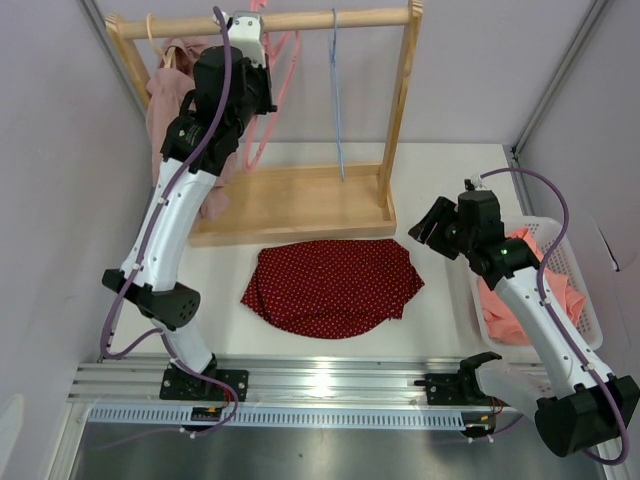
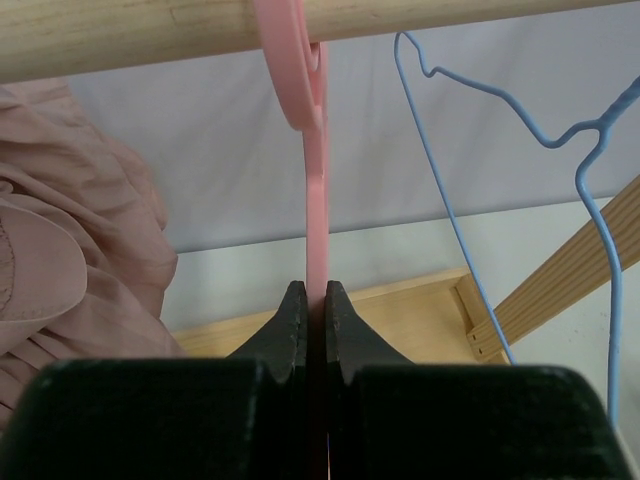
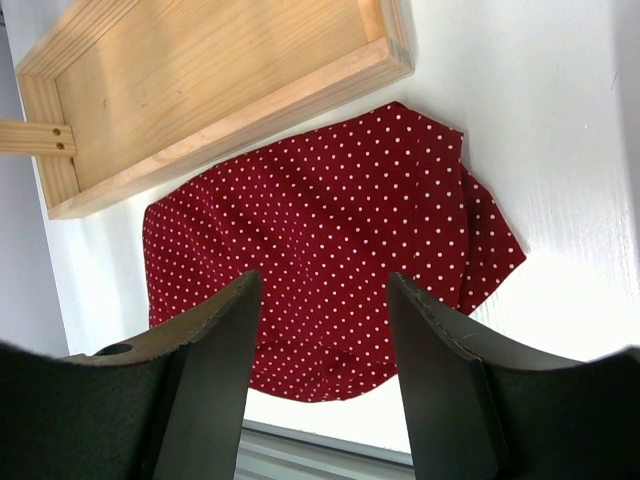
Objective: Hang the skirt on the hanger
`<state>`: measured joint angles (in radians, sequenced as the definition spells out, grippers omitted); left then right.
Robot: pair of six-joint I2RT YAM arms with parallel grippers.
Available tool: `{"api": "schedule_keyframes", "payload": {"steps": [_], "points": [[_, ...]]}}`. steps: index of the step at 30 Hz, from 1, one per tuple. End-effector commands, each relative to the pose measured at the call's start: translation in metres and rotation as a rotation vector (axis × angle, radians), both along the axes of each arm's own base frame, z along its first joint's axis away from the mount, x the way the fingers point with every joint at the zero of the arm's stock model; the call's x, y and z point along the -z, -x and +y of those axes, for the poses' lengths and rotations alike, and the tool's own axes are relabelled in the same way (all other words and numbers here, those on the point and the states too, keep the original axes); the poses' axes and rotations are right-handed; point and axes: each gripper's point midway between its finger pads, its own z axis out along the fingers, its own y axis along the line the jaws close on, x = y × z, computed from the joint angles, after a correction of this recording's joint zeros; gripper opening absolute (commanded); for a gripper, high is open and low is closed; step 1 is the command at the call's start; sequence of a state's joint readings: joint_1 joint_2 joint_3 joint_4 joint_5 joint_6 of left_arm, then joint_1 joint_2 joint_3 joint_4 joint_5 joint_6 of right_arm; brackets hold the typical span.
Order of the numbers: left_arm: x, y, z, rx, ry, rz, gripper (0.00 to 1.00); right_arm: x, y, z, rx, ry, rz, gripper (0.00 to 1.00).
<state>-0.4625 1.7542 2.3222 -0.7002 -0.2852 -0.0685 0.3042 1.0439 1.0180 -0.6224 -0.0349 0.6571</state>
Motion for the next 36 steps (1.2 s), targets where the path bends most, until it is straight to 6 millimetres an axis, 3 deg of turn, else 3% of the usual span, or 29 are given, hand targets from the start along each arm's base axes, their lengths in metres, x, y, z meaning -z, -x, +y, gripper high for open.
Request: {"api": "schedule_keyframes", "payload": {"steps": [1,13,16,17,19,20,22,25,26,29,32,36], "points": [[-0.06,0.029,0.012,0.011,0.051,-0.166,0.0,-0.022,-0.008,0.002,-0.011,-0.014,-0.068,0.59],[-0.059,0.053,0.015,0.056,0.039,-0.191,0.0,-0.018,-0.008,0.002,-0.013,-0.015,-0.061,0.58],[-0.05,0.059,0.014,0.071,0.036,-0.172,0.0,-0.016,-0.006,0.002,-0.015,-0.01,-0.056,0.59],[-0.039,0.058,0.013,0.077,0.027,-0.146,0.0,-0.015,-0.006,0.001,-0.016,-0.007,-0.054,0.58],[-0.036,0.064,0.012,0.089,0.031,-0.14,0.0,-0.016,-0.005,0.001,-0.016,-0.004,-0.055,0.59],[-0.021,0.068,0.013,0.095,0.028,-0.112,0.0,-0.016,-0.005,-0.001,-0.012,0.001,-0.057,0.59],[-0.024,0.078,0.013,0.121,0.054,-0.138,0.0,-0.016,-0.004,-0.003,-0.01,0.012,-0.061,0.59],[-0.005,0.094,0.012,0.157,0.066,-0.108,0.0,-0.016,-0.003,-0.007,-0.003,0.03,-0.06,0.59],[-0.01,0.104,0.015,0.165,0.086,-0.121,0.0,-0.015,-0.002,-0.007,-0.003,0.032,-0.059,0.59],[0.006,0.113,0.012,0.192,0.094,-0.085,0.0,-0.014,-0.001,-0.009,-0.004,0.042,-0.057,0.59],[0.027,0.124,0.01,0.218,0.099,-0.035,0.0,-0.015,0.0,-0.01,-0.006,0.047,-0.057,0.59],[0.072,0.149,0.001,0.276,0.096,0.043,0.0,-0.017,0.003,-0.014,-0.006,0.063,-0.065,0.59]]}}
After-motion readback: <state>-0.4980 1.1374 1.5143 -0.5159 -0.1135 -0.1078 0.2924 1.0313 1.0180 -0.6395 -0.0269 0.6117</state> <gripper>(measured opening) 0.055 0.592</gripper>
